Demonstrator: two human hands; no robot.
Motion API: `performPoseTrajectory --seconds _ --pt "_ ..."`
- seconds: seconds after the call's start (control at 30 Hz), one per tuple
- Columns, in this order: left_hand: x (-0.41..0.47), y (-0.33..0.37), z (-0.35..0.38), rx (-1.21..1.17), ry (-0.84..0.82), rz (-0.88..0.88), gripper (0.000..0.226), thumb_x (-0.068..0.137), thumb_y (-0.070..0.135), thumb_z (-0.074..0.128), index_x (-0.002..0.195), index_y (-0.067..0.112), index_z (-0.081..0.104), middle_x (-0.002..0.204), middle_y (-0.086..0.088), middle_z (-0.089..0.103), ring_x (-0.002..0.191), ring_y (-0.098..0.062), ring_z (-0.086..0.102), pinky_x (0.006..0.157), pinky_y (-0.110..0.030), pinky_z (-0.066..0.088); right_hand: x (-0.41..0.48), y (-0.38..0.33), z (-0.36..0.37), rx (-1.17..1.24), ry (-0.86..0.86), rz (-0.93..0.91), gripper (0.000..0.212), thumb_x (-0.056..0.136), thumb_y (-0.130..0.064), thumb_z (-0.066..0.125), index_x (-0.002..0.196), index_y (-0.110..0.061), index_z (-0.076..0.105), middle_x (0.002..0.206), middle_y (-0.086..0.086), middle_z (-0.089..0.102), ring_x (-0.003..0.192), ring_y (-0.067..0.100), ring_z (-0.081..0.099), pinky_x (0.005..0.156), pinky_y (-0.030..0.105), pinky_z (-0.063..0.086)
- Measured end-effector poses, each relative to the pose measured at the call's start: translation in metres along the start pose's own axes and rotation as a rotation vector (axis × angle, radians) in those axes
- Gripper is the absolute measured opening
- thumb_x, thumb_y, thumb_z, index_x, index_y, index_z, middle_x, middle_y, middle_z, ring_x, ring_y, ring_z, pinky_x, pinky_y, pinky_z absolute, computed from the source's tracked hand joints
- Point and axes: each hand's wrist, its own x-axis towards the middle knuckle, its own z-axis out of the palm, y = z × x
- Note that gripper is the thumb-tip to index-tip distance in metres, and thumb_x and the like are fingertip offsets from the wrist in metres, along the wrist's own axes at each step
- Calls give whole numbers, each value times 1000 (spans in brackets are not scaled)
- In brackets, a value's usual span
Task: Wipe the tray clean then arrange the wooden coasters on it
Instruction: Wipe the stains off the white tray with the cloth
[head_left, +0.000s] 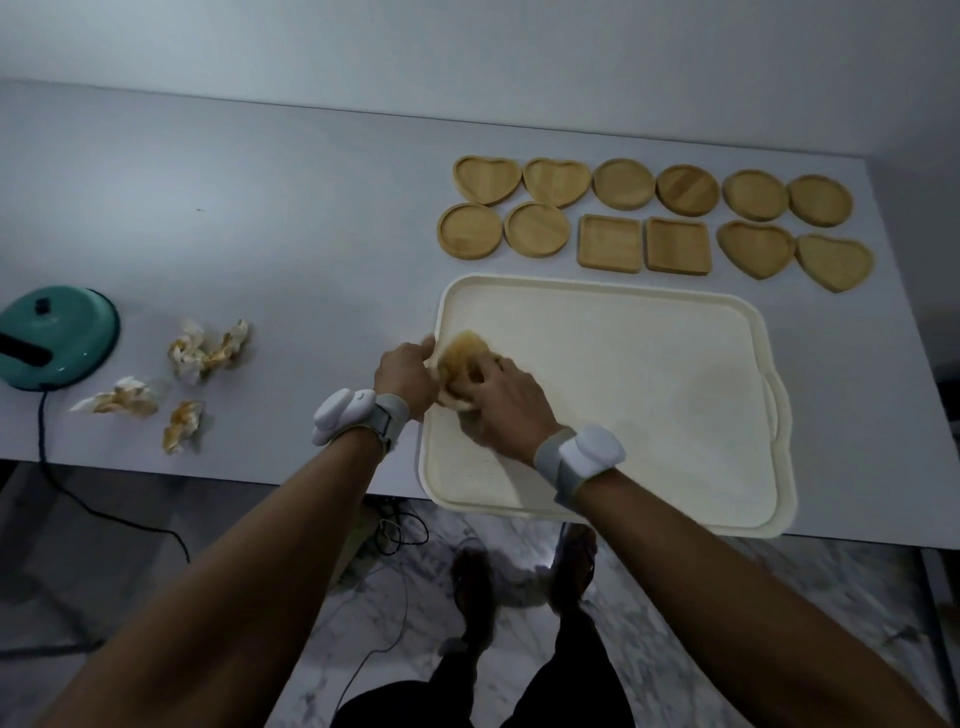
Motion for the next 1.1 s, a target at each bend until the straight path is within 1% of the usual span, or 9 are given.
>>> performPoseTrajectory --seconds 0.1,0.23,0.3,0.5,0.63,0.73,0.87,0.97,1.1 --pt "1 0 0 26 -12 2 58 91 5 45 147 20 40 141 -17 50 110 -41 63 96 -45 55 -30 -12 8 4 -35 -39 42 84 -19 59 124 -28 64 127 10 51 110 34 47 82 42 44" --pt "2 -1 0 20 -22 0 59 91 3 43 147 17 39 142 -17 49 109 -42 63 96 -47 54 -67 -23 19 42 -105 -116 42 85 -14 60 124 -29 64 121 10 51 108 35 47 78 42 44" --pt "1 0 0 1 -17 -5 58 91 3 43 147 18 40 141 -16 50 111 -41 62 95 -47 54 -81 -20 21 73 -114 -91 44 87 -10 57 125 -30 64 123 9 52 111 34 46 79 41 44" --pt "0 2 2 -18 5 -34 57 91 5 44 146 20 42 140 -14 50 103 -41 66 88 -48 58 -122 29 17 171 -45 172 47 85 -12 58 124 -37 63 133 3 49 112 30 47 84 34 46" --pt "1 0 3 -18 14 -42 57 91 5 45 146 21 42 137 -16 54 103 -41 66 92 -47 57 -152 73 5 248 37 384 47 82 -12 61 121 -38 66 128 3 50 110 28 51 89 37 49" --pt "1 0 3 -47 14 -42 57 91 4 46 146 20 42 136 -16 54 102 -42 66 89 -50 58 -174 108 -4 267 132 541 44 86 -10 60 123 -31 66 125 9 51 108 32 54 89 37 48" --pt "-1 1 3 -40 24 -38 56 91 4 46 145 19 43 133 -17 56 99 -42 67 83 -50 60 -195 141 -10 206 277 755 41 88 -3 60 126 -18 65 121 21 52 104 43 57 88 41 47" --pt "-2 1 5 -21 24 -17 58 91 4 46 146 18 41 136 -17 54 106 -41 64 89 -49 57 -189 138 -8 173 335 831 41 87 -2 60 127 -13 64 121 26 53 102 46 57 88 44 48" --pt "-1 0 5 -13 11 2 59 90 3 47 147 18 40 137 -17 53 111 -41 62 95 -49 54 -159 107 4 191 324 780 45 88 -4 58 132 -14 60 128 23 50 107 45 55 91 41 46"
